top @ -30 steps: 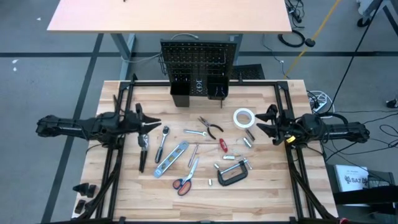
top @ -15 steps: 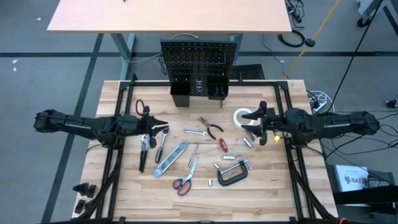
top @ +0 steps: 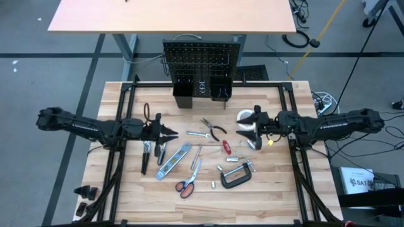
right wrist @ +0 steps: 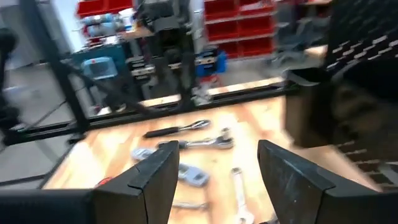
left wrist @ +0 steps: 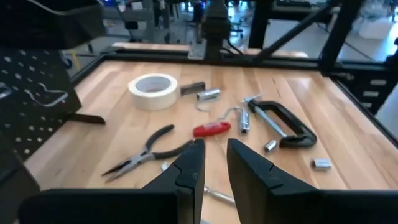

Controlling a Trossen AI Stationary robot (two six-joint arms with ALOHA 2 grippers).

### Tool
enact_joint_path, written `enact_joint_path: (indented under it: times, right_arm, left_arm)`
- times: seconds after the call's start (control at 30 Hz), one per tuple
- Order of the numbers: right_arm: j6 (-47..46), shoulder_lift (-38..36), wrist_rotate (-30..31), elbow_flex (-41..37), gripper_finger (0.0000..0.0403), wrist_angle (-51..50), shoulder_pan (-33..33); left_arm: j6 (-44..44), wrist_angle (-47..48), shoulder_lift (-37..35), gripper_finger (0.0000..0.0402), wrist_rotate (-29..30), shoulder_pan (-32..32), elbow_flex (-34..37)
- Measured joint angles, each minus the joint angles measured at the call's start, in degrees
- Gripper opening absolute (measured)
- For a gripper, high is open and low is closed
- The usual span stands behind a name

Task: Hang tools onto peg board
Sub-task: Put the gray spirit level into the left black bin on the peg board

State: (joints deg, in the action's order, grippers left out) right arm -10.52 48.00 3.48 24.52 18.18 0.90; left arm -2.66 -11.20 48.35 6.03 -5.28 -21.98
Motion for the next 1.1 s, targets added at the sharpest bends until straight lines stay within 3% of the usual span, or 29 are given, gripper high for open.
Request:
enact_joint_path:
  times: [0.1,0.3,0.47,0.6,0.83,0.97,1.1]
  right_arm:
    - [-2.30,3.00,-3.45,2.84,0.0212,-3.74,0.78]
    - [-1.41,11.24,-3.53,13.03,0.0212,-11.24,5.36]
    - [-0.37,18.71,-3.06,19.61,0.0212,-14.36,8.42]
    - [-0.37,23.58,-0.14,23.71,0.0212,-19.25,9.34]
    - [-0.82,28.14,0.15,25.57,0.0212,-22.24,9.38]
    - [-1.91,28.06,-0.58,25.57,0.0212,-28.05,10.30]
    - [-6.37,27.62,-0.50,25.57,0.0212,-33.82,13.31]
  left_arm:
    - [-1.20,-0.13,2.02,0.0070,0.15,-1.96,0.00]
    - [-2.48,0.66,6.92,0.0070,0.34,-7.29,-3.79]
    - [-1.28,5.27,10.24,0.0070,5.32,-10.08,-7.59]
    - [-6.30,7.78,11.76,0.0070,7.58,-10.52,-8.13]
    - [-14.51,8.83,14.58,0.0070,6.47,-11.69,-8.13]
    - [-22.59,8.27,16.72,0.0070,8.65,-13.45,-8.13]
    - [-23.80,2.38,18.28,0.0070,8.85,-16.79,-8.15]
